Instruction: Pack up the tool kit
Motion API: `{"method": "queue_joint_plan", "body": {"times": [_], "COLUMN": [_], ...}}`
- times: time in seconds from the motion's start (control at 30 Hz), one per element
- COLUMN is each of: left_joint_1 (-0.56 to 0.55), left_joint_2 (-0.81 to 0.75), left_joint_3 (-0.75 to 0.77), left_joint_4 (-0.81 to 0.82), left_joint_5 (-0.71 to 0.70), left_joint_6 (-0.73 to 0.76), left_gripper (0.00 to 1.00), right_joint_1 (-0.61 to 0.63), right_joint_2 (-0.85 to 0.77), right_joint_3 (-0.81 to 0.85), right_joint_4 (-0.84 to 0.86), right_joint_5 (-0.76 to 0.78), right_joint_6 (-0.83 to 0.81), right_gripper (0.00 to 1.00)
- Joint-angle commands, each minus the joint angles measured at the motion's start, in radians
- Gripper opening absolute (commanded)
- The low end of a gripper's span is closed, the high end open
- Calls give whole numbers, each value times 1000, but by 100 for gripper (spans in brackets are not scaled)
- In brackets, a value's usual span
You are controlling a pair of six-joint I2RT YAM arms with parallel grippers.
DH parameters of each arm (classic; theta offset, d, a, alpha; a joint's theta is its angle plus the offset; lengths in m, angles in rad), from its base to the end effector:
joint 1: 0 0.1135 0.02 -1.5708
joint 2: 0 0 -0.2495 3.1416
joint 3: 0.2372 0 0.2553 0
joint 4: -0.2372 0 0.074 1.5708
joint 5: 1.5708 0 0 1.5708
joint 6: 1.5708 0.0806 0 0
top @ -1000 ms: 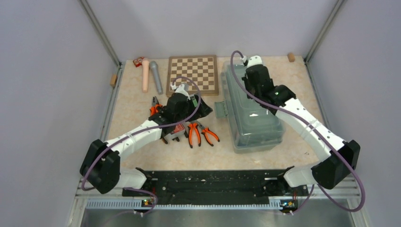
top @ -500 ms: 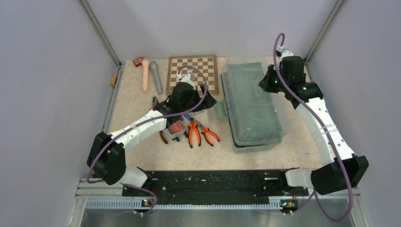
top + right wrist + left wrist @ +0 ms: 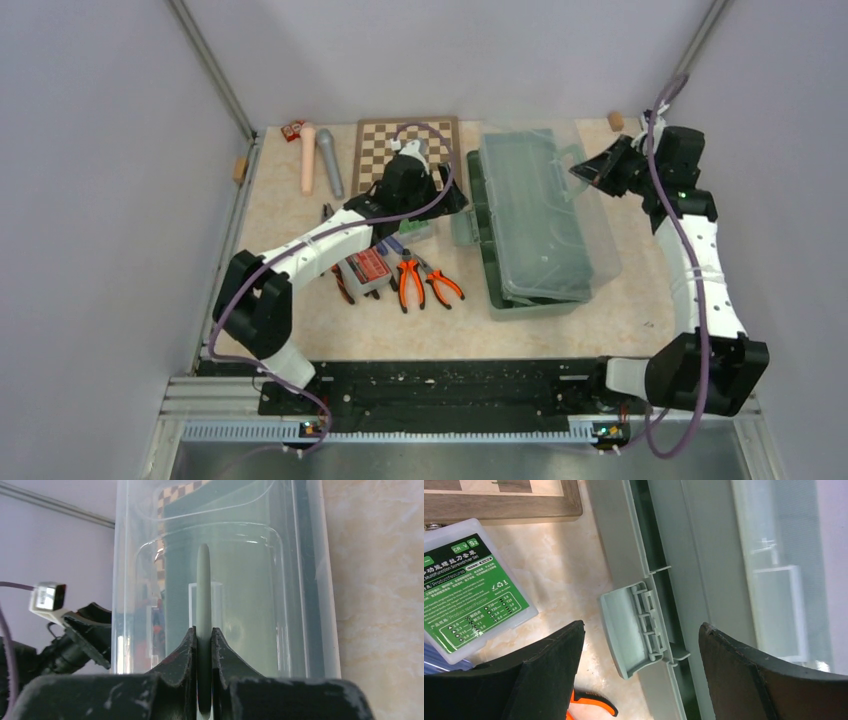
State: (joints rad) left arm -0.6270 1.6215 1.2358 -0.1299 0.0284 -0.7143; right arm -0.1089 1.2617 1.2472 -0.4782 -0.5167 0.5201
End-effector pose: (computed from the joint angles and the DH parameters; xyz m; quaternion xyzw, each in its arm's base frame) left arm 0.3385 -0.2480 0.2487 -0.0306 0.8634 -0.3225 0.3868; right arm 0.3225 0.0048 0.3394 0.1320 0.8296 0.3160 0.4411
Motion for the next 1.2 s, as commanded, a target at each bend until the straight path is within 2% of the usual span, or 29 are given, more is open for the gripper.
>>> {"method": "queue_joint_plan", "body": {"times": [0.0,0.43,0.63,0.87,1.17], "left_joint_1": [3,32,27,-127,-239], "left_joint_2": [18,-116,-200,-176,-50], "left_joint_3": [42,-69,-138,-142,-112], "left_joint_4": [16,9,53,78,69], "left_joint_5": [13,32,99,54,-17], "left_joint_6": [18,20,-34,-85,-134], "left_gripper": [89,89,89,84,70], "right_joint_1": [-105,-320,-355,-332,-315], "right_joint_2": [-27,34,53,1,-13], "right_joint_3": [-31,-100,-121,-115,-133], "right_joint_4": [273,367,374,349,365], "right_joint_5": [-178,-338,-353,-318,-322], "right_joint_6": [152,222,229,218,236], "right_gripper": [0,0,0,0,0]}}
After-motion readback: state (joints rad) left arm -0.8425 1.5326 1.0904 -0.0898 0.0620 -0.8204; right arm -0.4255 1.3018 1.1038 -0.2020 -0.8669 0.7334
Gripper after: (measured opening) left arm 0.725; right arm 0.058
